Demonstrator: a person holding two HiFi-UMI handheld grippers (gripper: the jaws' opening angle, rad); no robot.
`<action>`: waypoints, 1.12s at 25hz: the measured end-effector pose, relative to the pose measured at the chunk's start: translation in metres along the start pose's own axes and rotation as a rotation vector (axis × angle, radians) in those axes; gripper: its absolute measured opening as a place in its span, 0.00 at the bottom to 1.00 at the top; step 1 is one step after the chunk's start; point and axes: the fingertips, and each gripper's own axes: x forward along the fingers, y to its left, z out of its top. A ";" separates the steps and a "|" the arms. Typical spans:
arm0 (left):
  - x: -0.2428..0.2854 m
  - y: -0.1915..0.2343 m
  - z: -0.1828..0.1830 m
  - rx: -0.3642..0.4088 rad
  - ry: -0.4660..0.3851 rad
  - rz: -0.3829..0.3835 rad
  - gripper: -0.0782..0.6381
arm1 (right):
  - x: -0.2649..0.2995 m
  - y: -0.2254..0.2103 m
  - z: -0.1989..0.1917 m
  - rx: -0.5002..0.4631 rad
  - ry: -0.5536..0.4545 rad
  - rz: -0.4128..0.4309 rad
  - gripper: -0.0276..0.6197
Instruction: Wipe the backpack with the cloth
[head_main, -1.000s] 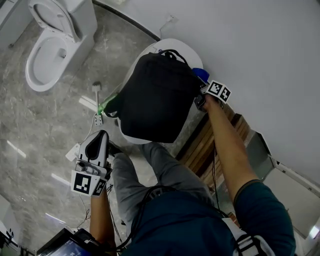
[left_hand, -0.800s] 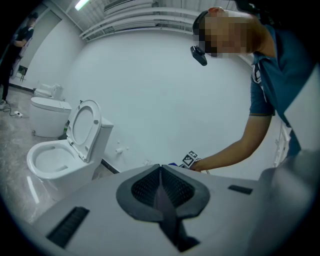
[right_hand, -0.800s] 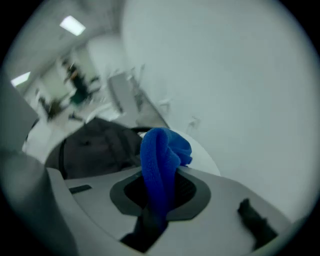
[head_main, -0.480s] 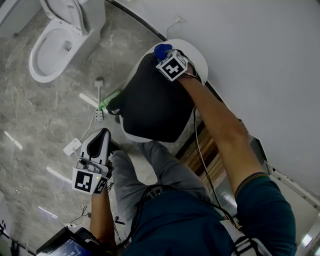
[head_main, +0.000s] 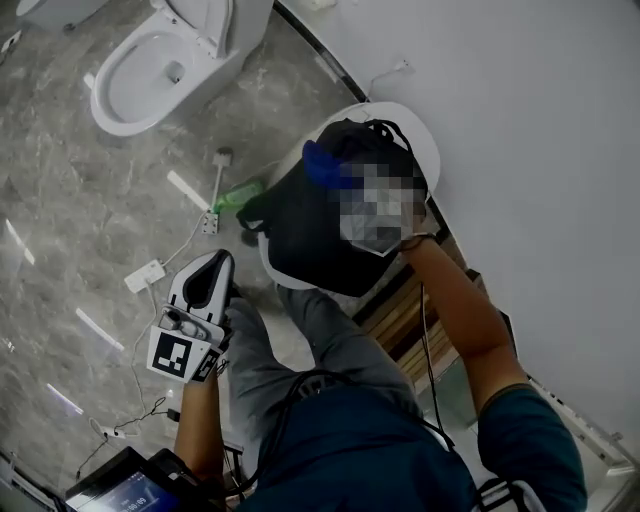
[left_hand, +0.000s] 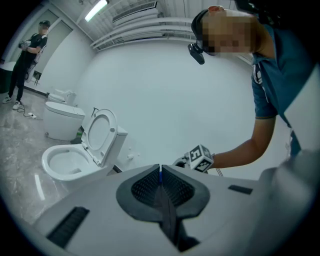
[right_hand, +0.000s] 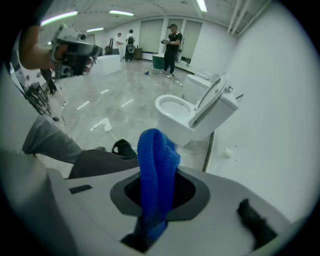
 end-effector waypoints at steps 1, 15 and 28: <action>-0.003 0.004 0.001 0.002 -0.003 0.009 0.13 | 0.014 -0.021 0.001 -0.004 0.027 -0.043 0.13; -0.020 0.011 -0.009 -0.010 -0.043 0.059 0.13 | 0.091 0.186 0.009 -0.888 0.296 0.313 0.13; -0.072 0.044 -0.017 -0.063 -0.044 0.098 0.13 | 0.095 0.270 0.010 -0.797 0.557 0.517 0.13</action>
